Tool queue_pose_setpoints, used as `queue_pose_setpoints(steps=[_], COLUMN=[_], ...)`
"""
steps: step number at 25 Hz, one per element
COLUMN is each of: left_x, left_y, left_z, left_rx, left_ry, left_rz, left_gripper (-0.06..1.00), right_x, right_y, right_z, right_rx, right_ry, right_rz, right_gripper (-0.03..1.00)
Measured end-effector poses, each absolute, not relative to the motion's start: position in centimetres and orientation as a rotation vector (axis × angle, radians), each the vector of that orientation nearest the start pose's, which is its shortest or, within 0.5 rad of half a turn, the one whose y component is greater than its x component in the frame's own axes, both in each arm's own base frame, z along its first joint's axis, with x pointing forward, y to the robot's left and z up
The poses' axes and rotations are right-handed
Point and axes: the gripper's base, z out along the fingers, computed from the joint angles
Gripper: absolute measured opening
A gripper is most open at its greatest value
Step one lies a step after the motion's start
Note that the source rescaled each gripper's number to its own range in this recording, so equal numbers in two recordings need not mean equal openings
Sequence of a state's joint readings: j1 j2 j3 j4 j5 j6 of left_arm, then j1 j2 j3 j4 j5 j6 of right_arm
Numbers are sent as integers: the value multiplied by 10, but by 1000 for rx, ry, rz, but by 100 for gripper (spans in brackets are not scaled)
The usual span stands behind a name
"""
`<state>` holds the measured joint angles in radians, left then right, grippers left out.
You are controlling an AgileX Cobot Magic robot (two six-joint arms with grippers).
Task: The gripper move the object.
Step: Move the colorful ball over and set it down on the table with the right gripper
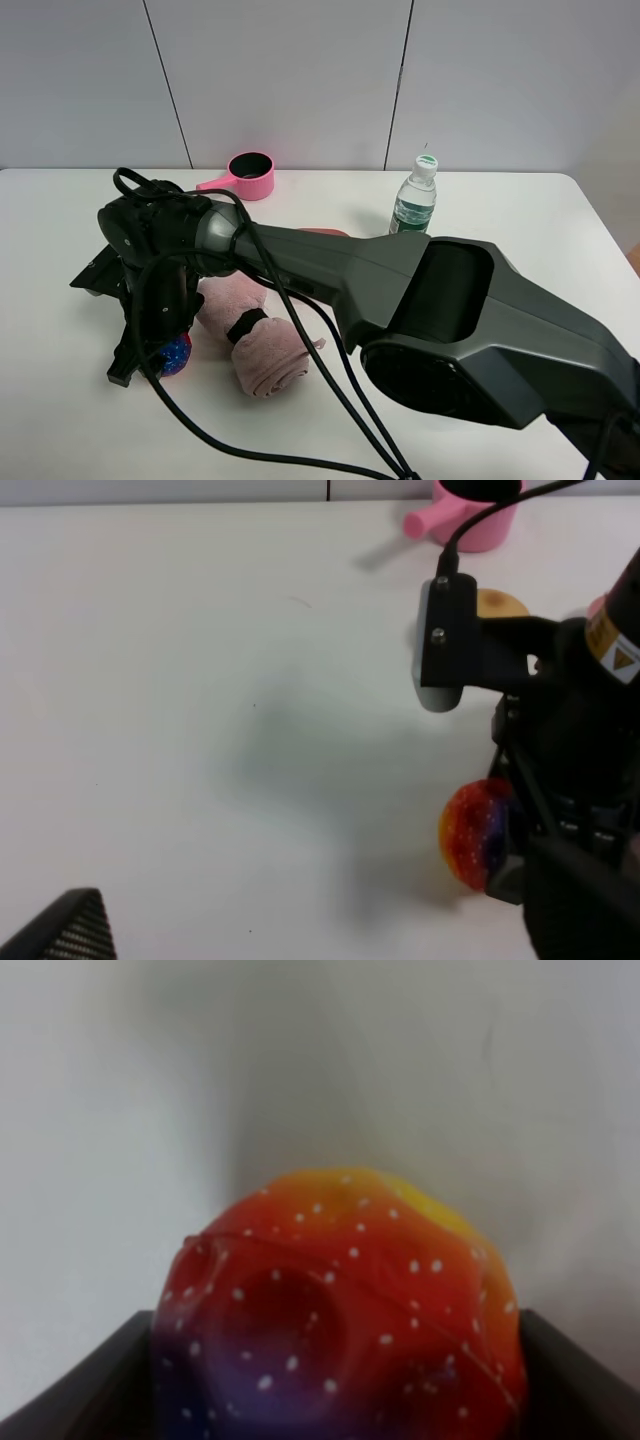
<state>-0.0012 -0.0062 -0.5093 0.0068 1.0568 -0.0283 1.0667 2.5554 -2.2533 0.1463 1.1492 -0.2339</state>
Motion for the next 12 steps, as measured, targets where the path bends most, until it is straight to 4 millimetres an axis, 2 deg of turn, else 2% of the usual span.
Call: queue_pose_setpoints(steps=[6, 12], left_x=[-7, -7], left_y=[1, 1], left_z=[280, 280], left_rx=[-28, -28], left_ry=[2025, 2025], left_rz=[-11, -11], left_gripper=[100, 100], right_x=[243, 243], right_y=[465, 465], right_z=[127, 127], right_rx=[-1757, -1757], right_ry=[2422, 2422], right_rz=[310, 310], right_gripper=[6, 6])
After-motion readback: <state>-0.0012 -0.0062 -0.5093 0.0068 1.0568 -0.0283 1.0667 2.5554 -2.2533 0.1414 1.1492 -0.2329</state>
